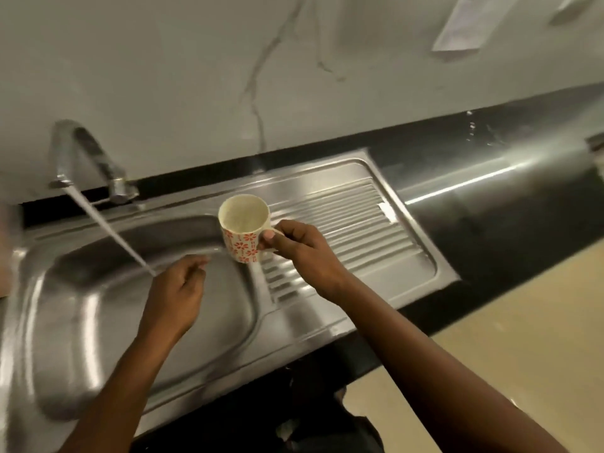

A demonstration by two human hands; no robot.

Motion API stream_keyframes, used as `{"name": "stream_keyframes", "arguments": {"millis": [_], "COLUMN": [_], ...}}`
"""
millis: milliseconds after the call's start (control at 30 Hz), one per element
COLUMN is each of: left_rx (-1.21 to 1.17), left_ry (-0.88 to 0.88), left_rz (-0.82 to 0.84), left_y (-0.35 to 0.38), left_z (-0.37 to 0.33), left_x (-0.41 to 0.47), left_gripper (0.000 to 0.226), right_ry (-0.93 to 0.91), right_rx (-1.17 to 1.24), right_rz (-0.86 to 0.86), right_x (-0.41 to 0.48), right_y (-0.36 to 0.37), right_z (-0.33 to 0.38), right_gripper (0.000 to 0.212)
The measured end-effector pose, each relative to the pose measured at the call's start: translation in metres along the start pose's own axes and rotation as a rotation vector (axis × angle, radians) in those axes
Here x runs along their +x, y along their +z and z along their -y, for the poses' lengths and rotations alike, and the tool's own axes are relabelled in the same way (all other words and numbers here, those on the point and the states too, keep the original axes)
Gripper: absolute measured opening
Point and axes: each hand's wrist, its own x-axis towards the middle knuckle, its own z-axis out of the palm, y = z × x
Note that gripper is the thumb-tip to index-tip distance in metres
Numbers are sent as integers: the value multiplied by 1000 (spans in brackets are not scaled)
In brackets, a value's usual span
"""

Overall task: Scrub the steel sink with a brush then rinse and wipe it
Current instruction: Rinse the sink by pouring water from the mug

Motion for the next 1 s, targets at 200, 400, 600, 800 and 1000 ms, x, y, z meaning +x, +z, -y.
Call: {"name": "stream_keyframes", "arguments": {"millis": [200, 400, 600, 800, 1000], "left_rx": [1, 45, 280, 488, 535], "left_ry": [142, 262, 488, 646, 639], "left_rz": [227, 496, 721, 689, 691], "left_y": [115, 221, 307, 365, 393], "left_z": [-56, -112, -149, -164, -166], "left_x": [-15, -29, -46, -33, -13], "left_gripper": [24, 39, 56, 62, 59], "right_ry": [27, 119, 209, 272, 327], "right_rx": [-114, -183, -257, -296, -321], "right_rz": [-108, -194, -201, -164, -110], "right_x": [-66, -119, -137, -126, -105], "right_y": [-130, -232, -306, -342, -355], "right_z": [-26, -47, -63, -76, -80], "right_gripper": [30, 30, 27, 27, 27]}}
